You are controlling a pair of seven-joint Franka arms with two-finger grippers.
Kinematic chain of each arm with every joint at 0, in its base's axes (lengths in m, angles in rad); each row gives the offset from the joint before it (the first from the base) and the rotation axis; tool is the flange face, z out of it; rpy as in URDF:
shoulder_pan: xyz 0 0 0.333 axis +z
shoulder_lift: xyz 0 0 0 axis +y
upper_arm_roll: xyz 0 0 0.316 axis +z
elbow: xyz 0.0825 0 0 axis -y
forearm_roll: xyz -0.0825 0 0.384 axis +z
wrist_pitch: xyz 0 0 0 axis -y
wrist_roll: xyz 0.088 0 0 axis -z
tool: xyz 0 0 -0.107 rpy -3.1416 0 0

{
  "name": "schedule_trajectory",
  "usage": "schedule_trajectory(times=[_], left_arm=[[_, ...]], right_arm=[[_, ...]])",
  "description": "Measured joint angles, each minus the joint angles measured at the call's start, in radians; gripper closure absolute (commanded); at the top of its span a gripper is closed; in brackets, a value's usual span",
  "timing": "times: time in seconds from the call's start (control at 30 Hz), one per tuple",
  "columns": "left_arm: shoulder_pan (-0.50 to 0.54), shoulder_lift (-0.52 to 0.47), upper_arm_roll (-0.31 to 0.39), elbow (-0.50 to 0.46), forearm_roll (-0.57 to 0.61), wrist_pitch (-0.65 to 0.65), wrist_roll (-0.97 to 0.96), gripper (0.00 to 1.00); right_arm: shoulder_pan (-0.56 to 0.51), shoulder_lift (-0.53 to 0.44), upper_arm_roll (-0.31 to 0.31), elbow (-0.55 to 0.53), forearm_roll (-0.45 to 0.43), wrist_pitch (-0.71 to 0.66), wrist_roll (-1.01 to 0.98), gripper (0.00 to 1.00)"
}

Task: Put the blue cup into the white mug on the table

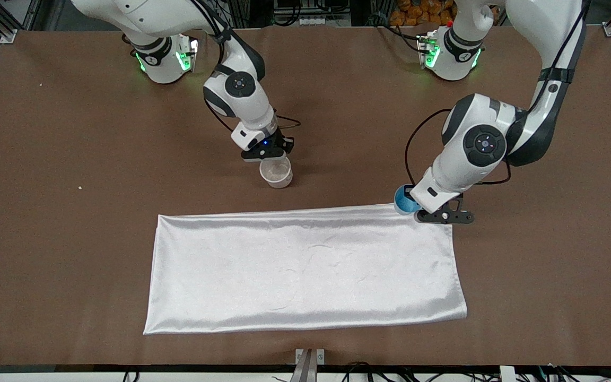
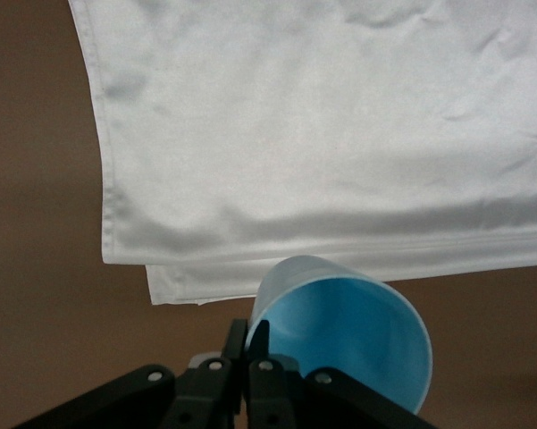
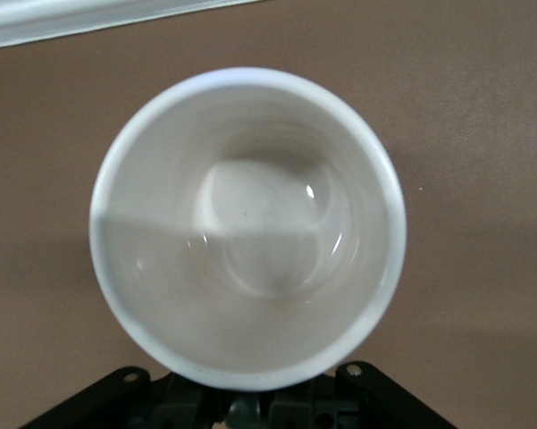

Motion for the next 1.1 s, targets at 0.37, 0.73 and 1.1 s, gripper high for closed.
schedule_trajectory(times=[0.37, 0.73, 1.1], left_arm=[[0.010, 0.000, 0.002, 0.000, 0.001, 0.000, 0.000, 1.00], [0.010, 0.000, 0.002, 0.007, 0.001, 0.002, 0.000, 1.00], [0.008, -0.002, -0.001, 0.065, 0.001, -0.001, -0.002, 1.00]], right_arm=[[0.020, 0.017, -0.030, 0.015, -0.015, 0.019, 0.057, 0.00], [0.023, -0.004, -0.027, 0.048, -0.016, -0.069, 0.087, 0.00], [0.025, -0.137, 0.010, 0.086, -0.016, -0.284, 0.093, 0.00]])
